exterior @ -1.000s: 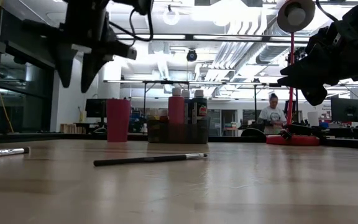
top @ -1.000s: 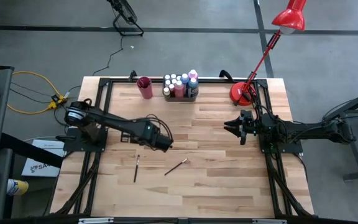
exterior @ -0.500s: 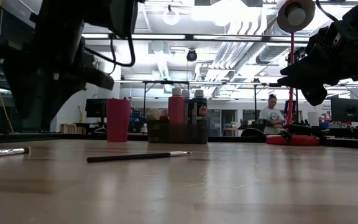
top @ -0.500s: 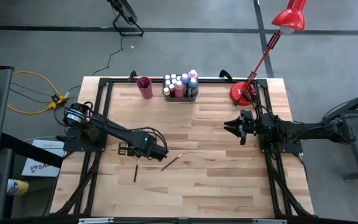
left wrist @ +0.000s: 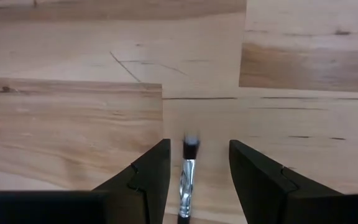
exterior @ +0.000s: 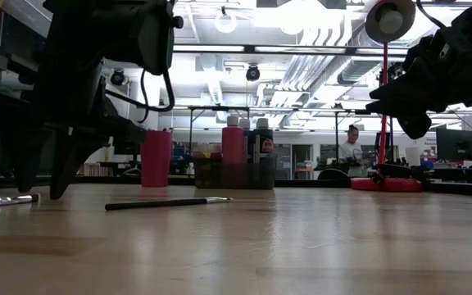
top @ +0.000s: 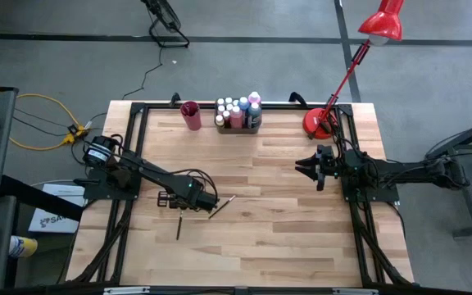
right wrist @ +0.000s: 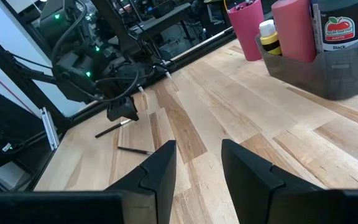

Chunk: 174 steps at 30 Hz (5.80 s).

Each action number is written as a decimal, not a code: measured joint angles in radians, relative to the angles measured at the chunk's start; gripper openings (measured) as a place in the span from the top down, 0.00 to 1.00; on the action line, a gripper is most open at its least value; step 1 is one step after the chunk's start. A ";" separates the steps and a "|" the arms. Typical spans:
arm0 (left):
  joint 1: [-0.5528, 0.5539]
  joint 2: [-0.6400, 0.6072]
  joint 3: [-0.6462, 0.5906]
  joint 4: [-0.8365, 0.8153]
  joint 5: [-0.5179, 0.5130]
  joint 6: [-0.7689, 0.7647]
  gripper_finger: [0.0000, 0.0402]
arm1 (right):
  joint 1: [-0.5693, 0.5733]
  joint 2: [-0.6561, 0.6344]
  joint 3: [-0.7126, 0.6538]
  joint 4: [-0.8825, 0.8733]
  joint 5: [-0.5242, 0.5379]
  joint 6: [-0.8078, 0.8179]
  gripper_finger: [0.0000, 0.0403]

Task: Pick & Place Paint Supplies
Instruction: Put the black paint brush into the pink cup

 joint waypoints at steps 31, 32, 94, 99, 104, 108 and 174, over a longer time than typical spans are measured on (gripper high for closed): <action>-0.017 -0.001 -0.057 0.094 -0.009 0.112 0.99 | 0.000 0.000 0.000 0.000 0.000 0.000 0.70; -0.018 -0.001 -0.053 0.092 -0.020 0.123 0.99 | 0.000 0.000 0.000 0.000 0.000 0.000 0.70; 0.777 -0.266 0.036 0.916 -0.827 1.684 1.00 | 0.000 0.000 0.000 -0.008 0.000 0.000 0.70; 0.792 -0.266 -0.047 1.023 -0.783 1.641 1.00 | 0.000 0.000 0.000 -0.008 0.000 0.000 0.70; 0.790 -0.266 -0.089 1.099 -0.782 1.642 1.00 | 0.000 0.000 0.000 -0.008 0.000 0.000 0.70; 0.789 -0.265 -0.090 1.085 -0.783 1.642 0.98 | 0.000 0.000 0.000 -0.008 0.000 0.000 0.70; 0.342 0.042 0.197 0.298 0.019 1.297 0.71 | 0.000 0.000 0.000 -0.015 0.000 0.000 0.70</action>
